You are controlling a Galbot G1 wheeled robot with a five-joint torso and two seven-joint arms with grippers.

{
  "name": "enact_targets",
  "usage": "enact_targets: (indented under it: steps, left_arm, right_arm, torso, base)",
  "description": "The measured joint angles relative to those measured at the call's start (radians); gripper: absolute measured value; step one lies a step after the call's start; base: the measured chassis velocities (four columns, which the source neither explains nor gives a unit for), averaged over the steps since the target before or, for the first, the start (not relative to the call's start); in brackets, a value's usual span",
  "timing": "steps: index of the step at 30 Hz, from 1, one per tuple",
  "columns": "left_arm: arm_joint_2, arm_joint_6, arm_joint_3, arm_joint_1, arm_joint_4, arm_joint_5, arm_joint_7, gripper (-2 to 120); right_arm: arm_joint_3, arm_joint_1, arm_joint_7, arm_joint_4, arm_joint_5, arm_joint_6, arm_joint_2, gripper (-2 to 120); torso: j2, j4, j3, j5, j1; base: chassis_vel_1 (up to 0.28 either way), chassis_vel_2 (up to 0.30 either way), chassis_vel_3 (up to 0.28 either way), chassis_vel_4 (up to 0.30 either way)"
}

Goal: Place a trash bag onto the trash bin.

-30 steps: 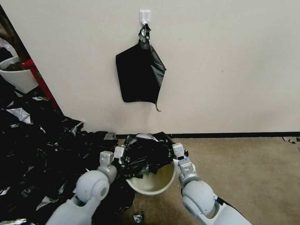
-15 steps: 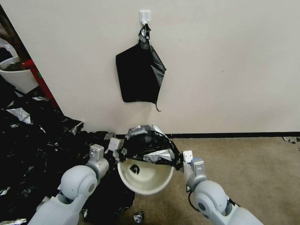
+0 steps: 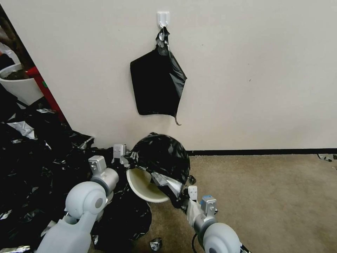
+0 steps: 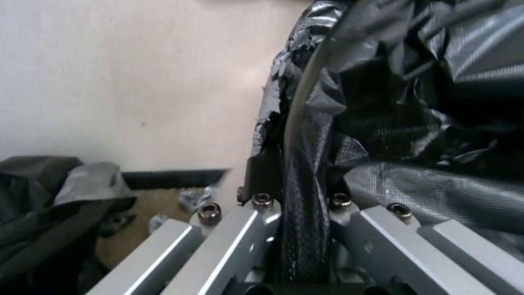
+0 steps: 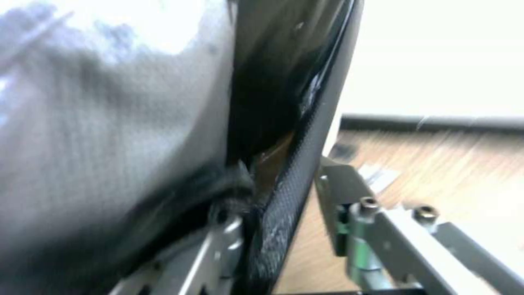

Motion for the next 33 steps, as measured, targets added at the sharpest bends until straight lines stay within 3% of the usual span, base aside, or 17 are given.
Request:
enact_targets:
  steps: [1,6,9,10,11,12,14,17,26,31,33]
  left_arm:
    - [0.003,-0.004,0.010,-0.006,0.012,0.014,-0.002,3]
    - [0.005,-0.010,0.037,-0.033,0.049,0.047,-0.007,2]
    - [0.002,-0.011,0.049,-0.052,0.068,0.052,-0.016,2]
    - [0.002,-0.011,0.049,-0.052,0.068,0.052,-0.016,2]
    - [0.002,-0.012,0.054,-0.060,0.077,0.053,-0.018,2]
    - [0.002,-0.012,0.055,-0.064,0.081,0.053,-0.020,2]
    - [0.002,-0.012,0.055,-0.067,0.084,0.054,-0.022,2]
    - [0.003,-0.012,0.055,-0.070,0.086,0.054,-0.023,2]
    - [0.012,-0.011,0.043,-0.044,0.058,0.052,-0.025,2]
    - [0.016,-0.009,0.039,-0.036,0.046,0.051,-0.028,2]
    - [0.017,-0.008,0.038,-0.034,0.041,0.051,-0.030,2]
  right_arm:
    - [-0.002,-0.020,0.005,0.013,-0.077,0.001,-0.017,37]
    - [-0.004,-0.083,0.039,0.109,-0.114,-0.044,-0.067,53]
    - [-0.007,-0.116,0.103,0.209,0.087,-0.134,-0.087,65]
    - [-0.007,-0.116,0.103,0.209,0.087,-0.134,-0.087,65]
    - [-0.006,-0.121,0.150,0.264,0.240,-0.194,-0.091,73]
    - [-0.003,-0.125,0.155,0.280,0.267,-0.203,-0.094,78]
    - [0.001,-0.129,0.144,0.290,0.259,-0.198,-0.099,82]
    - [0.002,-0.140,0.061,0.290,0.133,-0.125,-0.115,96]
    - [0.005,-0.107,-0.096,0.172,-0.195,0.068,-0.091,100]
    - [0.001,-0.103,-0.121,0.154,-0.222,0.082,-0.080,98]
    - [0.001,-0.102,-0.129,0.149,-0.225,0.083,-0.077,92]
  torso:
    - [0.000,-0.0004,0.000,0.0002,0.000]
    - [0.000,-0.0004,0.000,0.0003,0.000]
    - [0.000,-0.0004,0.000,0.0002,0.000]
    - [0.000,-0.0004,0.000,0.0002,0.000]
    - [0.000,-0.0003,0.000,0.0003,0.000]
    - [0.000,-0.0003,0.000,0.0003,0.000]
    - [0.000,-0.0002,0.000,0.0003,0.000]
    - [0.000,-0.0003,0.000,0.0002,0.000]
    - [0.000,-0.0002,0.000,0.0004,0.000]
    - [0.000,-0.0002,0.000,0.0003,0.000]
    - [0.000,-0.0002,0.000,0.0002,0.000]
  base:
    - [0.000,0.000,0.000,0.000]
    - [0.000,0.000,0.000,0.000]
    - [0.000,0.000,0.000,0.000]
    - [0.000,0.000,0.000,0.000]
    - [0.000,0.000,0.000,0.000]
    - [0.000,0.000,0.000,0.000]
    - [0.000,0.000,0.000,0.000]
    - [0.000,0.000,0.000,0.000]
    - [0.000,0.000,0.000,0.000]
    - [0.000,0.000,0.000,0.000]
    - [0.000,0.000,0.000,0.000]
